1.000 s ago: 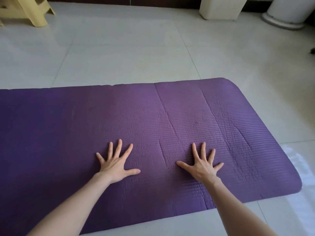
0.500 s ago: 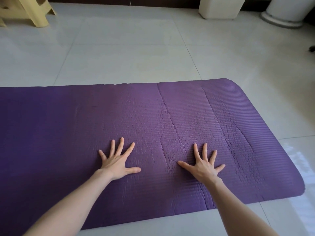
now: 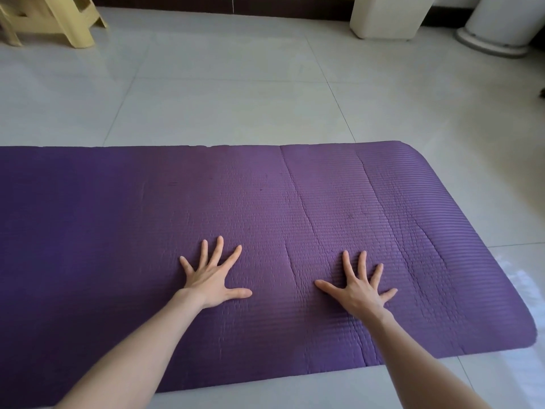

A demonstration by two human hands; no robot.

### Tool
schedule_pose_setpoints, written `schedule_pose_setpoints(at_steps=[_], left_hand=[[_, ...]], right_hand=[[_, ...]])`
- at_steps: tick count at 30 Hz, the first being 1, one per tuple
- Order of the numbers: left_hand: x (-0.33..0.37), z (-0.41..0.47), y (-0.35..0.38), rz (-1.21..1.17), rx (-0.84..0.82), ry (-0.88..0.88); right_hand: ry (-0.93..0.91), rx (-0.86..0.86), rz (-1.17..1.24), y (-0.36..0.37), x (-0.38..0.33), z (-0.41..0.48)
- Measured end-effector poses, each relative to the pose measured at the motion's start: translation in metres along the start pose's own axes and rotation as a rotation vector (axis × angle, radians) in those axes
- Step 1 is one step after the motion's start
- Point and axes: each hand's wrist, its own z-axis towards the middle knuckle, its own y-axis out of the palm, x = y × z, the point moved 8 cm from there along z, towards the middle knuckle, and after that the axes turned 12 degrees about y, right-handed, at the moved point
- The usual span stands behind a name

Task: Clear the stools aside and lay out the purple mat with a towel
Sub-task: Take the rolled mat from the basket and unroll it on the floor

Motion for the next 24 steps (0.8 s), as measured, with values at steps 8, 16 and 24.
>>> schedule_pose_setpoints(at_steps=[8, 16, 24], left_hand=[[0.000, -0.002, 0.000, 0.020, -0.005, 0.003], [0.002, -0.007, -0.019, -0.082, 0.012, 0.027], [0.057, -0.074, -0.108, -0.248, 0.047, 0.093]], right_hand=[[-0.016, 0.002, -0.007, -0.001, -0.001, 0.000], [-0.015, -0.030, 0.003, -0.015, -0.008, -0.009], [-0.089, -0.103, 0.047, -0.088, -0.035, -0.095]])
